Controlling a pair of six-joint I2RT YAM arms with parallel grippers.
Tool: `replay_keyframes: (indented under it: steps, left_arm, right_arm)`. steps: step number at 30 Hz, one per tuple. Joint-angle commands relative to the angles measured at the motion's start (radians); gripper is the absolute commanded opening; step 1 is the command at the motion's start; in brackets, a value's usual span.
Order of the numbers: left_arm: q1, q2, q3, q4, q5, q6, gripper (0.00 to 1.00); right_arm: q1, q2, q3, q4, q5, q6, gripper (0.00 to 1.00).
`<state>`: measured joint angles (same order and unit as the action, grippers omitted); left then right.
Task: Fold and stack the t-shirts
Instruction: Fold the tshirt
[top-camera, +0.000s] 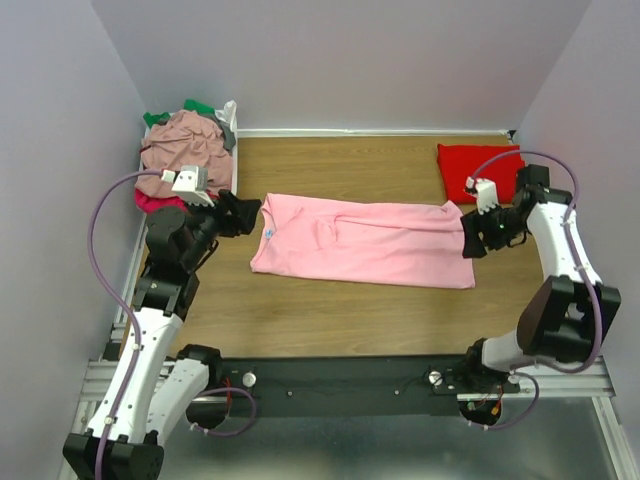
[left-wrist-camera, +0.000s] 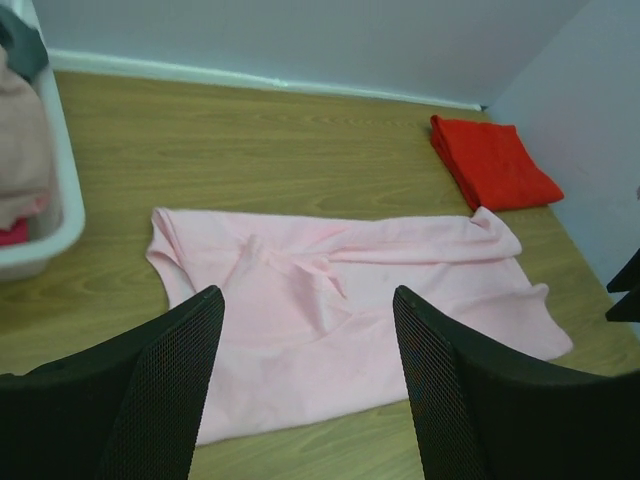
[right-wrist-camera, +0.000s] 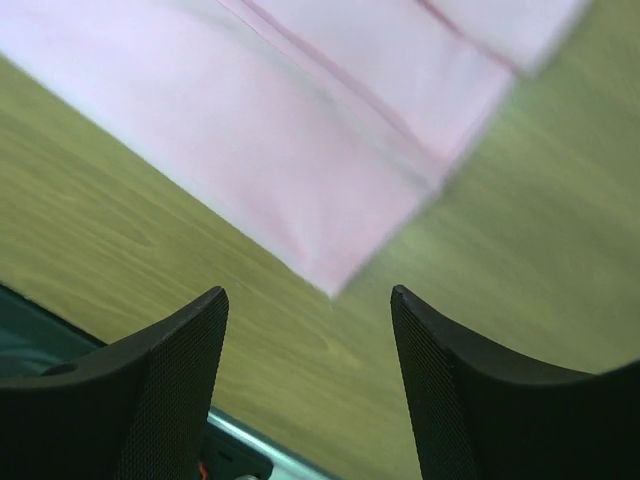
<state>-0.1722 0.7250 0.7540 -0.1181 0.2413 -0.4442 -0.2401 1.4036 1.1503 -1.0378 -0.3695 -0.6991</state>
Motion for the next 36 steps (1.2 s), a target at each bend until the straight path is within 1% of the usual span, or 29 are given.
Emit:
replay_keyframes:
  steps: [1,2,3,5,6,7,8,9,10,11,12,13,14,15,16,17,18,19,20,22,23,25,30,36]
  left_arm:
    - [0.005,0.042,0.119,-0.084,-0.049,0.173,0.77]
    - [0.005,0.044,0.129,-0.103,-0.068,0.211,0.77]
    - [0.005,0.040,0.134,-0.109,-0.088,0.223,0.76]
    - [0.005,0.033,0.133,-0.118,-0.157,0.246,0.77]
    - [0.005,0.028,0.124,-0.124,-0.180,0.265,0.77]
    - [0.005,0.028,0.120,-0.124,-0.222,0.268,0.79]
    - [0.005,0.021,0.114,-0.121,-0.232,0.268,0.80]
    - [0.005,0.021,0.107,-0.115,-0.234,0.268,0.81]
    - [0.005,0.011,0.087,-0.100,-0.232,0.268,0.81]
    - [0.005,0.008,0.076,-0.092,-0.234,0.266,0.81]
    - [0.005,-0.002,0.049,-0.083,-0.261,0.263,0.81]
    - [0.005,-0.009,0.032,-0.066,-0.267,0.259,0.81]
    - [0.005,-0.018,0.015,-0.066,-0.266,0.256,0.81]
    - [0.005,-0.024,-0.002,-0.045,-0.266,0.256,0.81]
    - [0.005,-0.042,-0.024,-0.037,-0.258,0.257,0.81]
    - [0.005,-0.055,-0.019,-0.029,-0.257,0.263,0.81]
    - [0.005,-0.058,-0.021,-0.023,-0.258,0.265,0.81]
    - [0.005,-0.064,-0.027,-0.014,-0.263,0.266,0.82]
    - [0.005,-0.067,-0.038,0.009,-0.264,0.263,0.82]
    - [0.005,-0.056,-0.045,0.024,-0.258,0.266,0.82]
    - [0.005,-0.047,-0.044,0.026,-0.255,0.266,0.82]
    - [0.005,-0.024,-0.041,0.028,-0.260,0.269,0.82]
    - [0.005,-0.018,-0.044,0.031,-0.260,0.271,0.82]
    - [0.005,-0.007,-0.042,0.031,-0.261,0.271,0.82]
  right_arm:
    - [0.048,0.157,0.112,-0.122,-0.333,-0.140,0.73]
    - [0.073,0.185,0.139,-0.120,-0.394,-0.140,0.73]
    - [0.132,0.208,0.199,-0.111,-0.410,-0.125,0.73]
    - [0.200,0.274,0.256,-0.050,-0.430,-0.088,0.73]
    - [0.263,0.294,0.308,0.006,-0.430,-0.044,0.73]
    - [0.290,0.322,0.342,0.034,-0.428,-0.018,0.74]
    - [0.338,0.378,0.377,0.057,-0.425,0.021,0.74]
    - [0.360,0.420,0.414,0.074,-0.422,0.041,0.74]
    - [0.395,0.496,0.508,0.096,-0.414,0.073,0.74]
    - [0.395,0.497,0.556,0.102,-0.408,0.088,0.75]
    - [0.427,0.585,0.610,0.116,-0.401,0.104,0.76]
    - [0.442,0.622,0.699,0.127,-0.378,0.145,0.77]
    - [0.456,0.667,0.750,0.137,-0.367,0.145,0.77]
    - [0.470,0.702,0.791,0.145,-0.358,0.185,0.77]
    - [0.495,0.778,0.831,0.169,-0.344,0.208,0.78]
    - [0.515,0.813,0.915,0.183,-0.323,0.257,0.78]
    - [0.522,0.843,0.955,0.196,-0.316,0.283,0.78]
    - [0.530,0.918,1.003,0.223,-0.309,0.317,0.78]
    - [0.533,0.952,1.085,0.234,-0.293,0.379,0.78]
    - [0.548,1.021,1.167,0.260,-0.275,0.436,0.77]
    - [0.556,1.073,1.193,0.268,-0.240,0.456,0.77]
    - [0.576,1.107,1.233,0.297,-0.217,0.484,0.78]
    - [0.617,1.219,1.287,0.323,-0.244,0.555,0.77]
    - [0.654,1.288,1.309,0.334,-0.292,0.593,0.76]
